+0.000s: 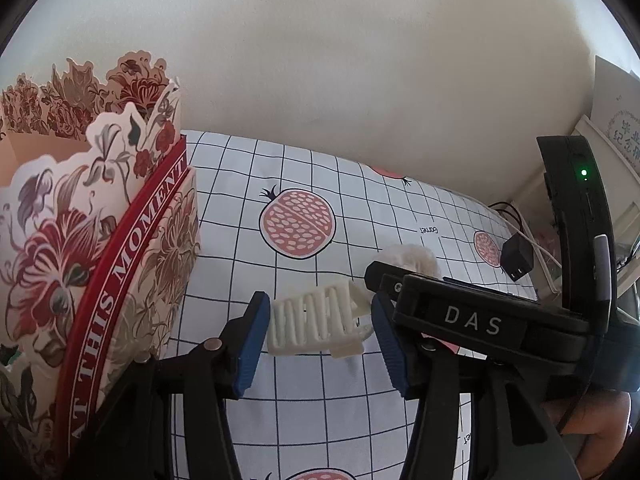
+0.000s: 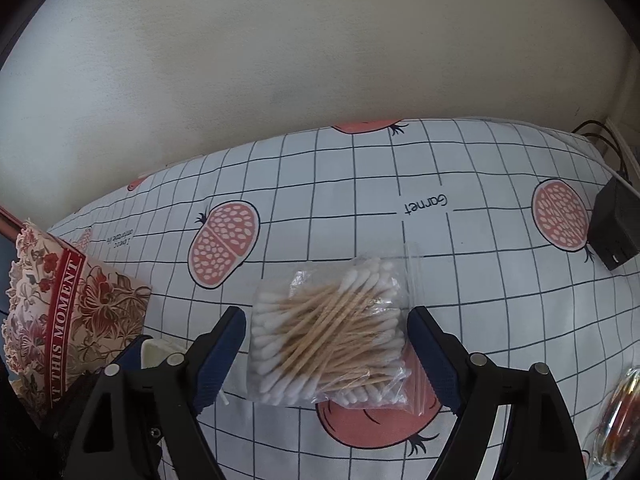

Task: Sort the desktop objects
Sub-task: 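Grasp the cotton swab bag with the right gripper while the left grasps the white holder, then lift and carry the swab bag and white holder over the gift box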

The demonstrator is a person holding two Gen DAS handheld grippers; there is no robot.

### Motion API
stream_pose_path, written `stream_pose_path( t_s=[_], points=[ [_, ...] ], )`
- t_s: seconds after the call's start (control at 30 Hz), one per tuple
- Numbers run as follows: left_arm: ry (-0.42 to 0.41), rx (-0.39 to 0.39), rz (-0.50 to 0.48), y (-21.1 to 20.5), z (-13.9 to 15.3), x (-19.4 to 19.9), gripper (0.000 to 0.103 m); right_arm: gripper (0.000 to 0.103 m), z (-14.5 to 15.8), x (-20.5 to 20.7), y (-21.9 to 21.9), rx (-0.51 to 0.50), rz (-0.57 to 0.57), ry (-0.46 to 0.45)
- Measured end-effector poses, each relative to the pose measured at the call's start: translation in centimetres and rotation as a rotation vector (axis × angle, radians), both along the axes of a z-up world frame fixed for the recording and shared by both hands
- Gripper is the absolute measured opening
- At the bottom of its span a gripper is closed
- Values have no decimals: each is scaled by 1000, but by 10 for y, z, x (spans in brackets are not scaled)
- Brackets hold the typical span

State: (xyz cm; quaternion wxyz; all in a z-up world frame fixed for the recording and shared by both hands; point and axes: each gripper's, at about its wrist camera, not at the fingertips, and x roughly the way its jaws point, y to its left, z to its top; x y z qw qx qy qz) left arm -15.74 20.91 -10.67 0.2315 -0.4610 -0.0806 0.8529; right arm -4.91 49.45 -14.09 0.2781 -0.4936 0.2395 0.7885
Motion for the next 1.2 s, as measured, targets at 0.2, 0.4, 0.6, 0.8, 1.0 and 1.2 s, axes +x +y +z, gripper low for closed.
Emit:
stream_pose_path(
  t_s=[0.2, 0.4, 0.6, 0.8, 1.0, 1.2],
  points=[
    [-80, -4, 9, 3, -17, -8, 54, 75, 3, 21, 2, 55, -62, -46],
    [-89, 9, 26, 4, -19, -12, 54, 74, 5, 50, -10, 91, -114, -29],
    [-99, -11, 45, 2, -18, -9, 55, 74, 8, 77, -24, 71, -198, 21],
    [-111, -34, 50, -2, -17, 13, 54, 74, 6, 95, -57, 73, -238, 9],
    [-166, -37, 71, -13, -17, 39, 54, 73, 8, 109, -77, 24, -266, -20],
    [-196, -83, 94, -28, -16, 74, 54, 73, 9, 119, -97, -16, -292, -29]
  ],
)
